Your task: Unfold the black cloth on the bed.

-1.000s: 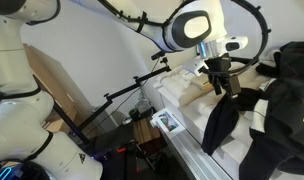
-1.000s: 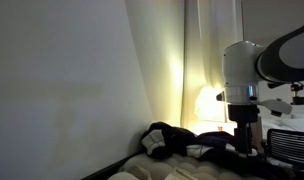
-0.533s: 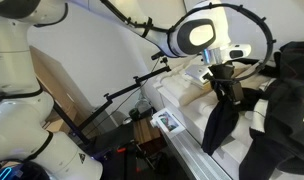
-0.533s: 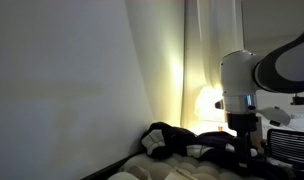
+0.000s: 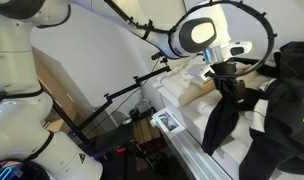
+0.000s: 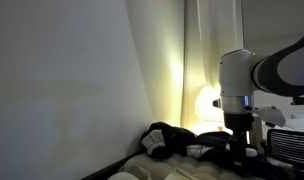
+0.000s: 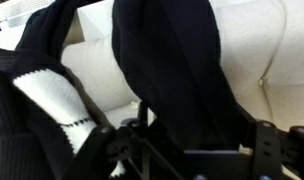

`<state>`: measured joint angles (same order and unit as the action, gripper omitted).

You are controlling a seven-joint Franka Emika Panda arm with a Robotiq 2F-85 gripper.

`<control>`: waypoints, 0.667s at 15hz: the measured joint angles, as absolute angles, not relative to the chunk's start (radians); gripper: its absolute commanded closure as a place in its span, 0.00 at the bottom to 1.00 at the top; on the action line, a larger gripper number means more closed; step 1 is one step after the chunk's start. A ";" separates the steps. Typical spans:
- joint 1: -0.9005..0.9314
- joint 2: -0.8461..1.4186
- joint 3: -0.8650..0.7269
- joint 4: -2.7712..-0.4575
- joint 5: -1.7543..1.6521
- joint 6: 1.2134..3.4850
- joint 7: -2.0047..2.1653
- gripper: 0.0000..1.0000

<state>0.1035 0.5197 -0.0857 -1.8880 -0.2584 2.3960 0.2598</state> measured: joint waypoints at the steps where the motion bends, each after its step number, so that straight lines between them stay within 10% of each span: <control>1: 0.102 0.520 -0.079 -1.888 -0.248 2.395 0.248 0.58; 6: 0.083 0.524 -0.043 -1.888 -0.185 2.381 0.146 0.93; 10: 0.078 0.513 -0.030 -1.883 -0.171 2.370 0.116 0.93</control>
<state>0.0776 0.5134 -0.0303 -1.8835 -0.1707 2.3695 0.1157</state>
